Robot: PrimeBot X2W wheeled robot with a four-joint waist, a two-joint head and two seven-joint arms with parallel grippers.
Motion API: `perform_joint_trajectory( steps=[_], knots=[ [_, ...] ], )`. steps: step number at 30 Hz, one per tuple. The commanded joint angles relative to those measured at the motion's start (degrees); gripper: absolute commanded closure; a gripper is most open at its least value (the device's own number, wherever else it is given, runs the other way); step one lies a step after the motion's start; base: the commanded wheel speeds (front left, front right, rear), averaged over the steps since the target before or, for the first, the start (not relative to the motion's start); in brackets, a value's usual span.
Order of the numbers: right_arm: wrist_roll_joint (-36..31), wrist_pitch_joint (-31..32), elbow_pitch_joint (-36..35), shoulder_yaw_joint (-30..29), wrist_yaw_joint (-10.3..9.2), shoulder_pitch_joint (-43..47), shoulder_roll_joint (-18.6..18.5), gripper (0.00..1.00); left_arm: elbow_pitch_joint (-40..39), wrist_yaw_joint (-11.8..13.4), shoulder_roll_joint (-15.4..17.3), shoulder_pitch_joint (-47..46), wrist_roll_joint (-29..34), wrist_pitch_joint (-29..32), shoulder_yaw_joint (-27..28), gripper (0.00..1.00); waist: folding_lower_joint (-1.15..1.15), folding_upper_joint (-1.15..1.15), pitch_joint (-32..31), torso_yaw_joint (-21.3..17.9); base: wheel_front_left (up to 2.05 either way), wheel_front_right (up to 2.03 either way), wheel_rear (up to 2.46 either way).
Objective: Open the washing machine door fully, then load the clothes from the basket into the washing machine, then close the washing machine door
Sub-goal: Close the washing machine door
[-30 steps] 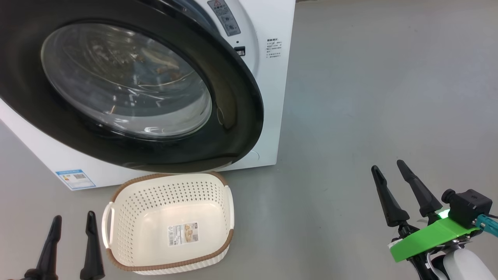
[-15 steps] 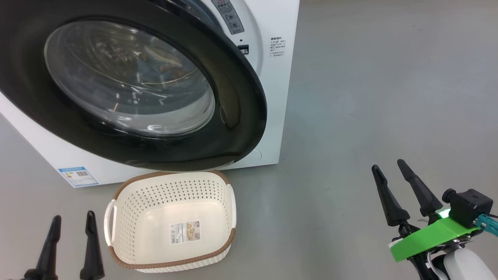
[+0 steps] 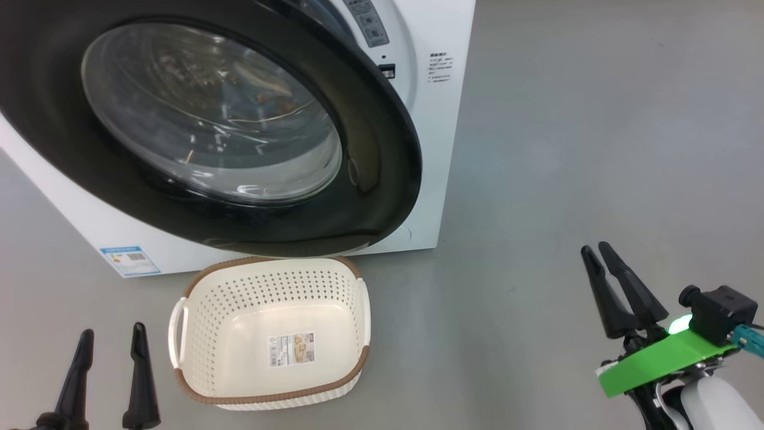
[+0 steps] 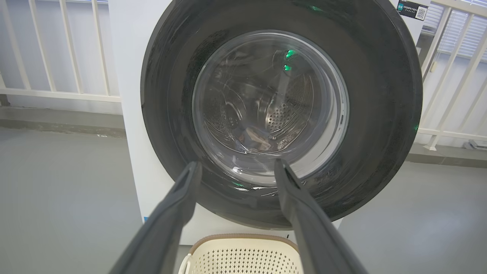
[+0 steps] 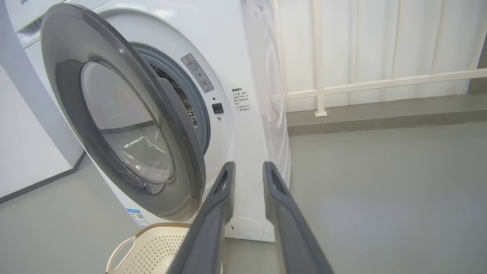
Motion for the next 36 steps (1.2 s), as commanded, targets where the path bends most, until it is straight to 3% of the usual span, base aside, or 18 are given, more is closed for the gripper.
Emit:
perform_joint_trajectory(
  steps=[1, 2, 3, 18, 36],
  knots=[
    [0.0, -0.3, -1.6, 1.1, 0.09, -2.1, -1.1, 0.69, -1.8, -0.1, 0.2, -2.3, 0.6, -0.5, 2.0, 0.0, 0.0, 0.0, 0.2, 0.4, 0.0, 0.0, 0.0],
    [0.1, -0.3, -1.8, 1.1, 0.09, -2.4, -1.3, 0.8, -1.8, -0.1, 0.2, -2.4, 0.6, -0.5, 2.0, 0.0, 0.0, 0.0, 0.3, 0.7, 0.0, 0.0, 0.0],
    [0.2, -0.3, -1.9, 1.1, 0.09, -2.7, -1.3, 0.99, -1.8, -0.1, 0.2, -2.4, 0.6, -0.5, 2.0, 0.0, 0.0, 0.0, 0.3, 1.0, 0.0, 0.0, 0.0],
    [1.2, -0.3, -4.7, 2.0, 0.09, -8.4, -2.2, 1.0, -1.1, -0.2, 0.0, -3.4, -0.3, -0.5, 1.1, 0.0, 0.0, 0.0, 1.1, 7.4, 0.0, 0.0, 0.0],
    [2.7, -0.3, -3.7, 9.6, 0.09, -14.9, -6.4, 1.0, -1.0, -0.2, -0.1, -4.9, -1.4, -0.5, -1.3, 0.0, 0.0, 0.0, 4.1, 14.1, 0.0, 0.0, 0.0]
  ],
)
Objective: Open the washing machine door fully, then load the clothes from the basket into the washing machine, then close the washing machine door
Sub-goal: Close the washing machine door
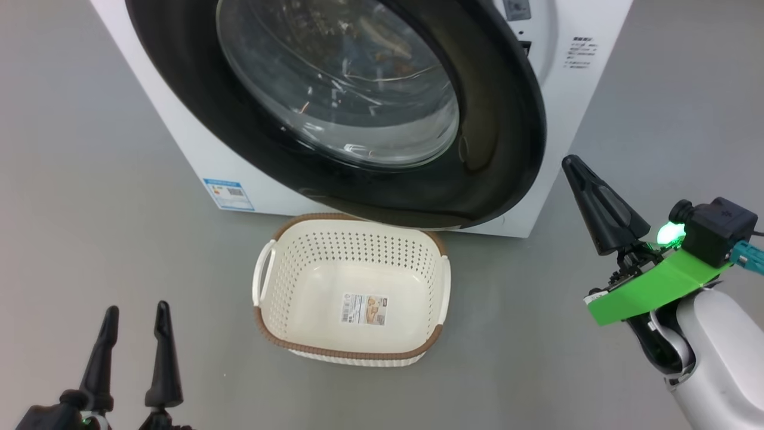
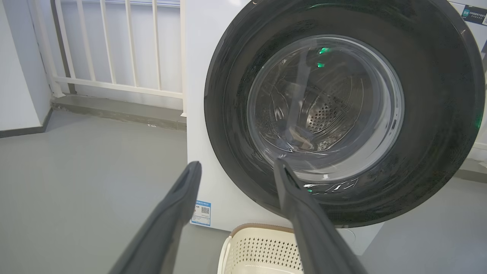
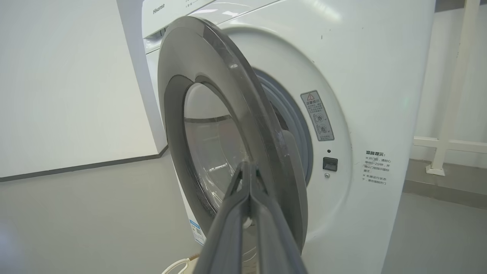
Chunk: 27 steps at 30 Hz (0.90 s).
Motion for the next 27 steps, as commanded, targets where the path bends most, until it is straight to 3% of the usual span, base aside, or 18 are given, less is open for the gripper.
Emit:
perform_joint_trajectory(
  steps=[1, 27],
  knots=[
    [0.7, -0.3, -0.8, 1.3, 0.09, -1.6, -1.2, 1.0, -1.3, -0.2, 0.5, -2.3, -0.3, -0.5, 1.3, 0.0, 0.0, 0.0, 1.3, 1.3, 0.0, 0.0, 0.0],
    [4.0, -0.3, 9.6, 11.2, 0.09, -14.9, -7.9, 1.0, -1.1, -0.2, 0.5, -5.2, -1.1, -0.5, -0.9, 0.0, 0.0, 0.0, 7.8, 5.3, 0.0, 0.0, 0.0]
  ],
)
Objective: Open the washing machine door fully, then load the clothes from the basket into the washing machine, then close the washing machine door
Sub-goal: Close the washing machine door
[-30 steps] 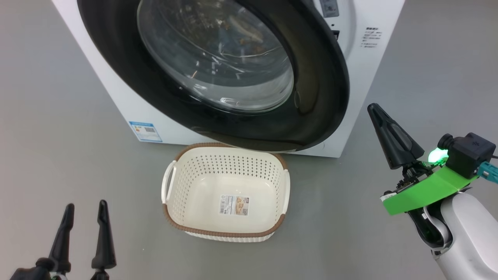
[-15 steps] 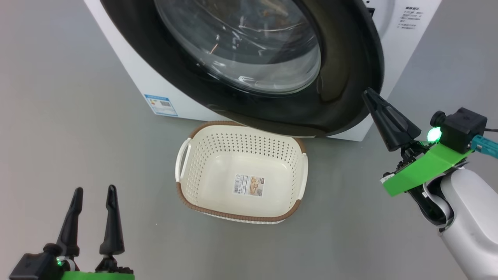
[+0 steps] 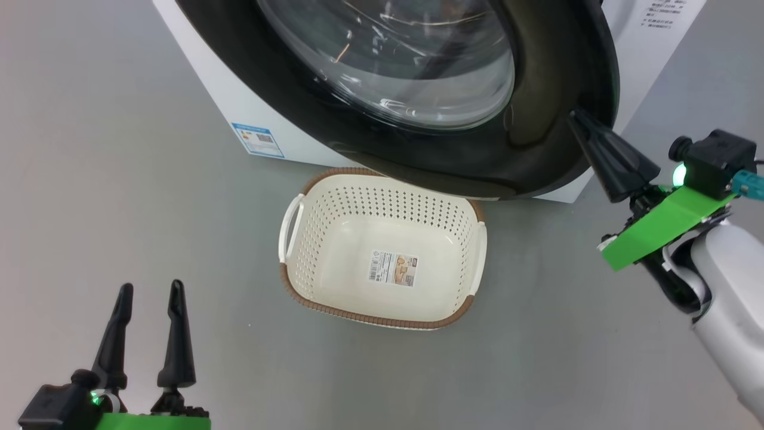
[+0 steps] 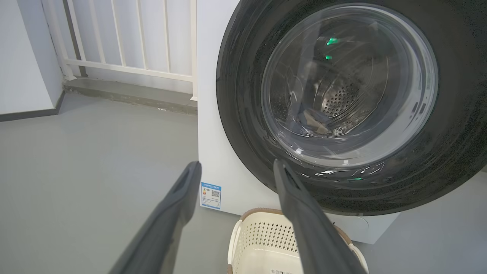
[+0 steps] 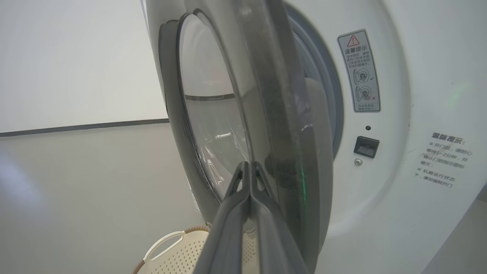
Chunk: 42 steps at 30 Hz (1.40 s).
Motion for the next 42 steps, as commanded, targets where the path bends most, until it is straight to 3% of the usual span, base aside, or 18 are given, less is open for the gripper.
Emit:
perform_joint_trajectory(
  steps=[1, 29, 42],
  knots=[
    [0.7, -0.3, -0.5, 1.0, 0.09, -1.0, -1.2, 1.0, -1.3, -0.2, 0.8, -2.0, -0.1, -0.5, 1.7, 0.0, 0.0, 0.0, 0.5, 0.3, 0.0, 0.0, 0.0],
    [2.4, -0.3, 6.6, -1.3, 0.09, -15.3, -8.9, 1.0, -2.1, -0.2, 0.8, -4.7, -2.2, -0.5, 0.7, 0.0, 0.0, 0.0, 7.8, 4.3, 0.0, 0.0, 0.0],
    [-0.1, -0.3, 11.1, -5.2, 0.09, -19.3, -9.7, 1.0, -2.2, 0.1, 0.8, -5.2, -2.3, -0.5, 0.6, 0.0, 0.0, 0.0, 8.8, 5.5, 0.0, 0.0, 0.0]
  ],
)
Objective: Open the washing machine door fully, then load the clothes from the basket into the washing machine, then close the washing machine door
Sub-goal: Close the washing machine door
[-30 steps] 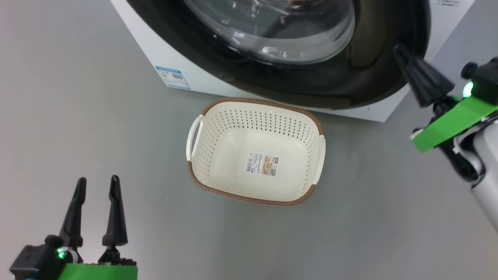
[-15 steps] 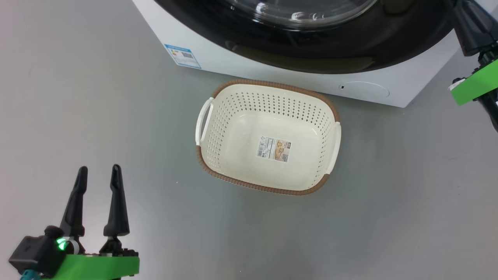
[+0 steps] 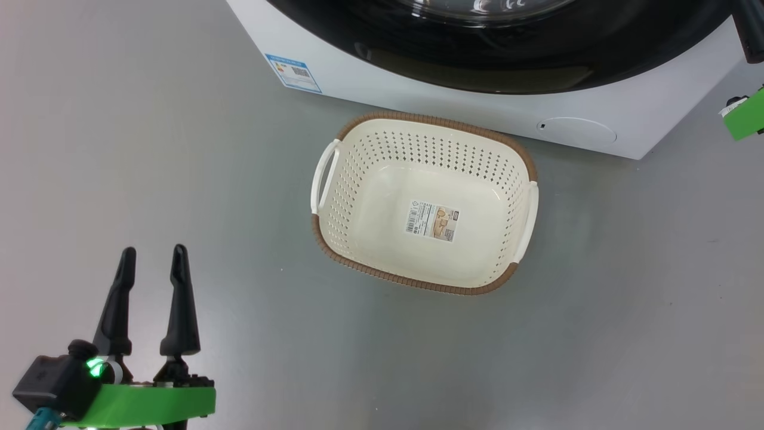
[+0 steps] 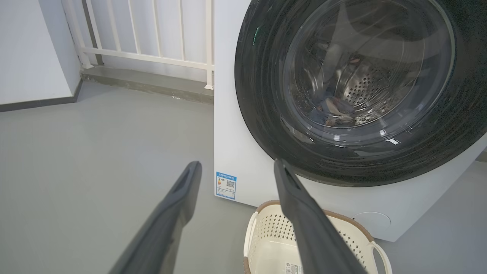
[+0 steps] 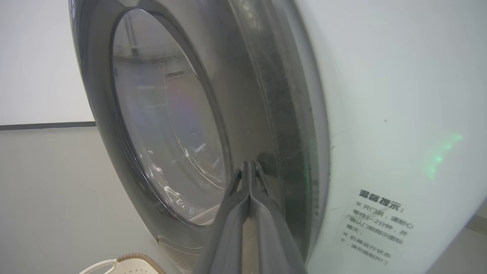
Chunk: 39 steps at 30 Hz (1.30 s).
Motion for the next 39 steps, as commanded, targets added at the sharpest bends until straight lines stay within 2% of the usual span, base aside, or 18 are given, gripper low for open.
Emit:
perform_joint_trajectory(
  steps=[1, 16, 17, 18, 19, 20, 33, 39],
  knots=[
    [-0.2, -0.2, 0.4, -2.3, -1.01, -1.7, -1.3, 1.0, -1.6, 0.1, 1.0, -0.9, -0.2, -0.5, 2.0, 0.0, 0.0, 0.0, -0.2, 0.0, 0.0, 0.0, 0.0],
    [0.9, -0.2, -1.4, -1.3, -1.01, 3.4, 1.0, 1.0, -0.6, 0.3, 1.0, -0.3, 0.3, -0.5, 2.2, 0.0, 0.0, 0.0, -3.6, -1.2, 0.0, 0.0, 0.0],
    [1.0, -0.2, -1.8, -1.3, -1.01, 4.1, 1.3, 0.84, -0.6, 0.3, 1.0, -0.3, 0.4, -0.5, 2.3, 0.0, 0.0, 0.0, -4.1, -1.4, 0.0, 0.0, 0.0],
    [1.0, -0.2, -2.2, -1.5, -1.01, 4.8, 1.6, 0.59, -0.5, 0.3, 1.0, -0.2, 0.5, -0.5, 2.3, 0.0, 0.0, 0.0, -4.6, -1.6, 0.0, 0.0, 0.0],
    [0.9, -0.2, -2.6, -1.7, -1.01, 5.8, 2.1, 0.2, -0.4, 0.3, 1.0, -0.1, 0.6, -0.5, 2.4, 0.0, 0.0, 0.0, -5.2, -1.8, 0.0, 0.0, 0.0],
    [0.7, -0.2, -3.0, -1.9, -1.01, 6.7, 2.5, 0.0, -0.4, 0.3, 1.0, 0.0, 0.7, -0.5, 2.6, 0.0, 0.0, 0.0, -5.7, -2.1, 0.0, 0.0, 0.0],
    [-1.0, -0.2, -9.2, -5.7, -1.01, 18.2, 7.1, 0.0, 0.3, 0.0, 1.0, 1.0, 2.6, -0.5, 3.5, 0.0, 0.0, 0.0, -11.2, -7.1, 0.0, 0.0, 0.0],
    [-1.2, -0.2, -13.2, -7.5, -1.01, 23.5, 9.8, 0.0, 0.6, -0.1, 1.2, 1.6, 2.8, -0.5, 4.0, 0.0, 0.0, 0.0, -14.1, -10.6, 0.0, 0.0, 0.0]
  ],
)
